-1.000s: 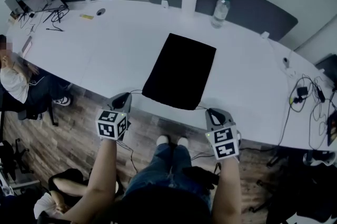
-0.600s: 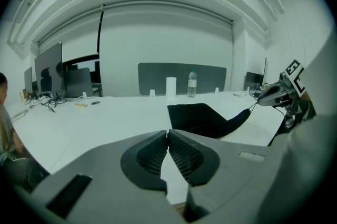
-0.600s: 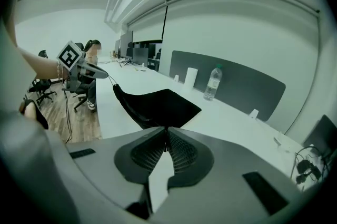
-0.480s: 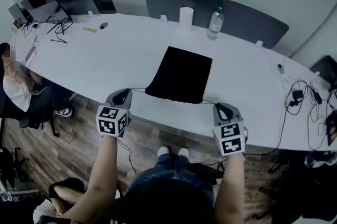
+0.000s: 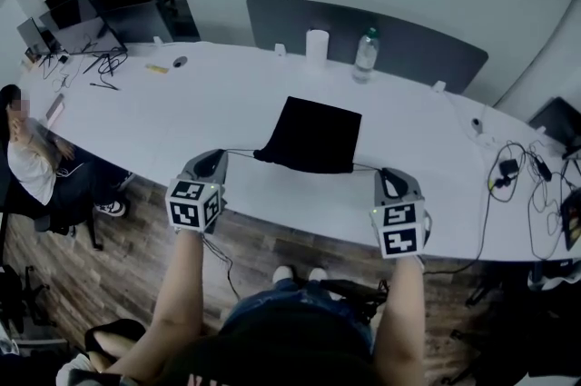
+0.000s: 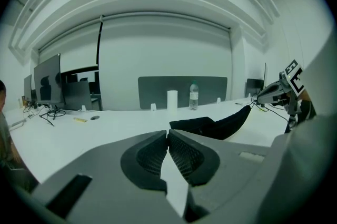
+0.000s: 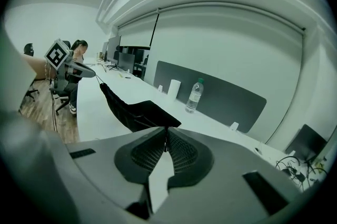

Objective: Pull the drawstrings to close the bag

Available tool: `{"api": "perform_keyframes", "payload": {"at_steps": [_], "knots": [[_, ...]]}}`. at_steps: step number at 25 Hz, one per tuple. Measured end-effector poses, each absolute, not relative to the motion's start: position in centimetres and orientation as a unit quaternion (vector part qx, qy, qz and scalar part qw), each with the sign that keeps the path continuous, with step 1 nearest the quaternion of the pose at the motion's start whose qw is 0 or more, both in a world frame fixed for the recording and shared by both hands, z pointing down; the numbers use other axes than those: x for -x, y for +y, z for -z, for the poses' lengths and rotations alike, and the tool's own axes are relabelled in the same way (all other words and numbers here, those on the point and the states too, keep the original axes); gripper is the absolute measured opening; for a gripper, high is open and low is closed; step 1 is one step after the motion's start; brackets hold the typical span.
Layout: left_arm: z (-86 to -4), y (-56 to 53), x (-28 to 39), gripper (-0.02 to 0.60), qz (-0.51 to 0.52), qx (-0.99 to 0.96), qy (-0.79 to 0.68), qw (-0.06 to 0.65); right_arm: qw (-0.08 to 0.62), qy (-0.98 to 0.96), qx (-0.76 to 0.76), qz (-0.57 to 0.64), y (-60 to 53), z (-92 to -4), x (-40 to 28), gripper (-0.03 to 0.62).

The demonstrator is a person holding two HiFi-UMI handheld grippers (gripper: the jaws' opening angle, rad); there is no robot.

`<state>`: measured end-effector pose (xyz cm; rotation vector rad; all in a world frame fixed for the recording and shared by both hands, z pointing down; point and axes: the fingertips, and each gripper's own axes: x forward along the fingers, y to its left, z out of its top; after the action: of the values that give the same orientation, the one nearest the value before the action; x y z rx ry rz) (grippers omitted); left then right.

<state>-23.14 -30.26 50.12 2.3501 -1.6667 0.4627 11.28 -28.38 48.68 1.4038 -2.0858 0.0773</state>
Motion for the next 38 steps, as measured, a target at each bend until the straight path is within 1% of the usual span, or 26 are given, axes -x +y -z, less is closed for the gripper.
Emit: {"api": "perform_keyframes", "payload": {"at_steps": [17, 38], "knots": [[-47.9, -31.6, 23.5, 0.012, -0.133, -0.798, -0.579, 0.102, 0.273, -0.773, -0.572, -0.034, -29.7, -46.3, -13.8, 0.009], [-47.2, -33.6, 23.5, 0.012, -0.152, -0.79, -0.586, 0.094, 0.256, -0.753, -0.603, -0.058, -30.0, -46.1, -17.8, 0.009]]}}
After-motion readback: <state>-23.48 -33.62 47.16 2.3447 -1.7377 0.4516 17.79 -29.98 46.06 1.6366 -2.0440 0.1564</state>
